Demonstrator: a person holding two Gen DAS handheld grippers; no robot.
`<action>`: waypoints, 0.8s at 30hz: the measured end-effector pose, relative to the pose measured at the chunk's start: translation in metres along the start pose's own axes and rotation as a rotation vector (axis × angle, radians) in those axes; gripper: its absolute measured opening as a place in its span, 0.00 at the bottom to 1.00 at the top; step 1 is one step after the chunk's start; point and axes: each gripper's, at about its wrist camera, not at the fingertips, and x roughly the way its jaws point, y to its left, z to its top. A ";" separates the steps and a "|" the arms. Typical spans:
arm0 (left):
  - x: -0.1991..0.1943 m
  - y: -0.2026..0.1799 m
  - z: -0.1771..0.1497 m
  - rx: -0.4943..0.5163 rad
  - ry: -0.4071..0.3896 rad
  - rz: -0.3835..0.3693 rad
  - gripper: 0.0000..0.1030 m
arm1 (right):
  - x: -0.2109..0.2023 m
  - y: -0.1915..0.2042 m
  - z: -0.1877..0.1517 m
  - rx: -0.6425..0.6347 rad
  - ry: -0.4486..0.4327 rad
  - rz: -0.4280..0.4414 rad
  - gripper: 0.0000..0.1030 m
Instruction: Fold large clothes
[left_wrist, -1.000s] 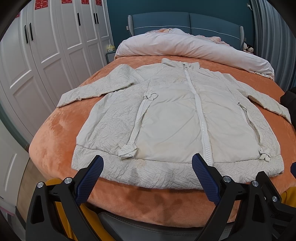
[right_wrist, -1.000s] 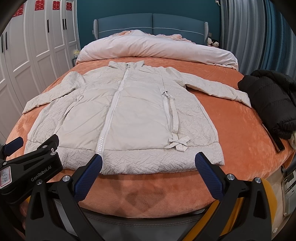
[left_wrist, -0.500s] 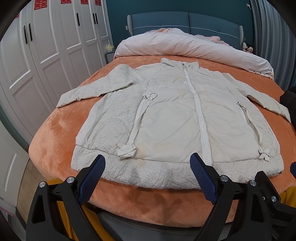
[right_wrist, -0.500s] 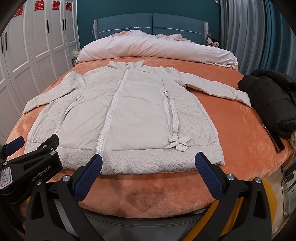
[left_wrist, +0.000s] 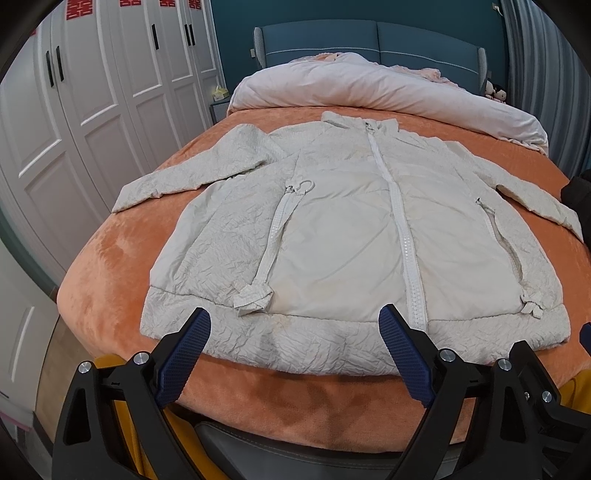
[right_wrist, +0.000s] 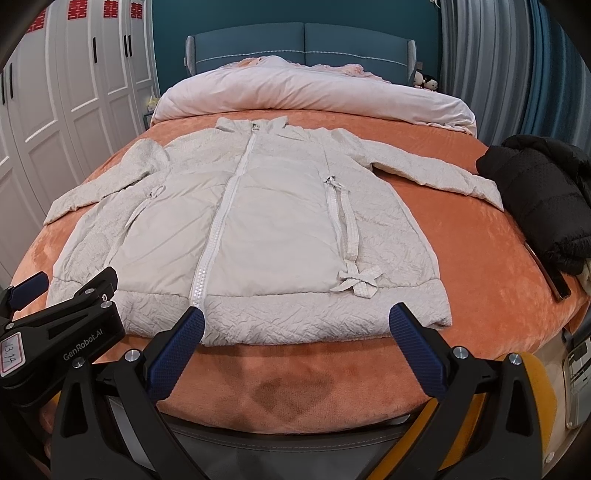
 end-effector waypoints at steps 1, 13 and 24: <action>0.002 0.000 0.000 0.000 0.005 0.001 0.86 | 0.002 -0.001 -0.001 0.003 0.004 0.000 0.95; 0.017 -0.003 0.006 -0.001 0.019 0.008 0.86 | 0.017 -0.002 0.005 0.000 0.027 0.009 0.95; 0.049 -0.017 0.042 -0.004 0.023 0.002 0.89 | 0.065 -0.028 0.033 0.015 0.069 -0.013 0.95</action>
